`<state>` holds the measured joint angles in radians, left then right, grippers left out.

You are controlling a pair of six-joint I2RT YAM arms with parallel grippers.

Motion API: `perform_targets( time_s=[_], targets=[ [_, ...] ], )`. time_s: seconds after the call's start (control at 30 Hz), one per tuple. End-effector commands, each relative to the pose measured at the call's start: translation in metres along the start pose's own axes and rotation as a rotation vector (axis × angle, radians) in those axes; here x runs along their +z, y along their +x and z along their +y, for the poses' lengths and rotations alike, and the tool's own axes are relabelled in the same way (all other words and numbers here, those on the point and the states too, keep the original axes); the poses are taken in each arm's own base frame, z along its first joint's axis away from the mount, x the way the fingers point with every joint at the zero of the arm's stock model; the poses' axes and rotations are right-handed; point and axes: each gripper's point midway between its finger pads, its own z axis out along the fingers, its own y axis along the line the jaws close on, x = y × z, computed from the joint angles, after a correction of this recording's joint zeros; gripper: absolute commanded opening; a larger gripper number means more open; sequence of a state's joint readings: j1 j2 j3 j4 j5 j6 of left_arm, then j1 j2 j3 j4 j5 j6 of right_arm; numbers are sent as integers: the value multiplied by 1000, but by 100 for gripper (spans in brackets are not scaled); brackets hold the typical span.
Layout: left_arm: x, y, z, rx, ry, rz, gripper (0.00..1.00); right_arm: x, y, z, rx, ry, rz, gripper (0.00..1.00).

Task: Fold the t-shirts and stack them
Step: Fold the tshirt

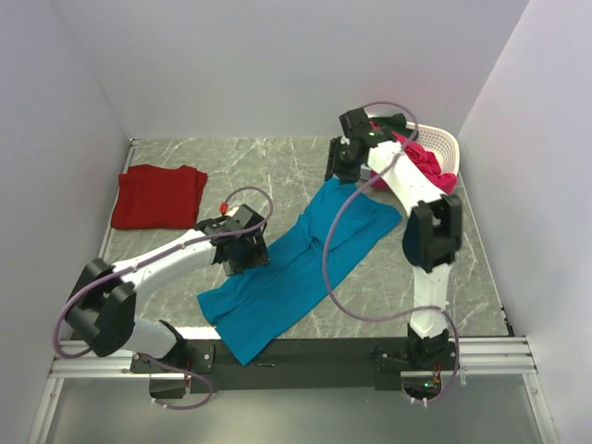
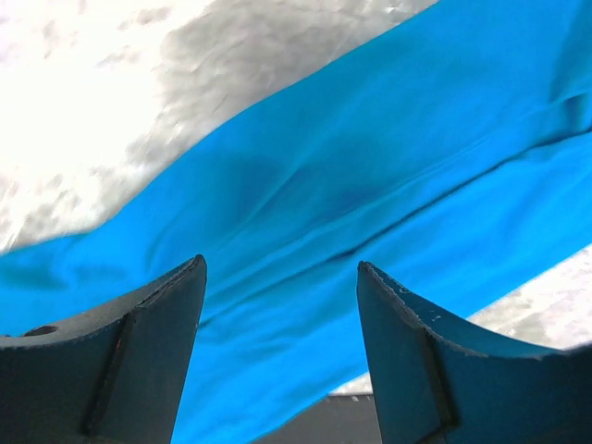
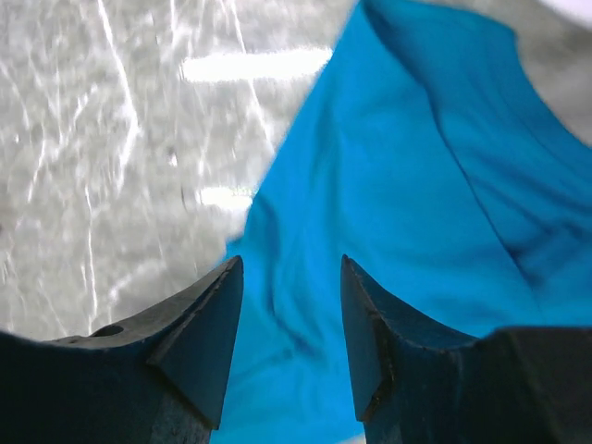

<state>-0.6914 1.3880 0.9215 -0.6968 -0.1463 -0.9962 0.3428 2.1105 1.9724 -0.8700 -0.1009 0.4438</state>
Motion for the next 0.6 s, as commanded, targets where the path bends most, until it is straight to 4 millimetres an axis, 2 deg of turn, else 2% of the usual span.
perform_targets(
  time_s=[0.0,0.07,0.1,0.2,0.3,0.47,0.57],
  targets=[
    [19,-5,-14,119,45,-9,72,-15,26,-21,-25,70,9,53],
    [30,-5,-17,151,41,1,72,-15,39,-32,-15,101,24,53],
    [32,-7,-21,173,50,-8,72,-8,53,-43,-9,136,55,53],
    [40,-8,-25,194,57,-7,72,0,68,-59,15,196,79,53],
    [44,-5,-26,186,67,3,72,14,76,-70,32,249,107,53],
    [47,14,-8,154,43,47,72,43,91,-81,48,300,178,51],
    [47,26,3,124,27,85,71,57,97,-80,44,306,206,50]
  ],
)
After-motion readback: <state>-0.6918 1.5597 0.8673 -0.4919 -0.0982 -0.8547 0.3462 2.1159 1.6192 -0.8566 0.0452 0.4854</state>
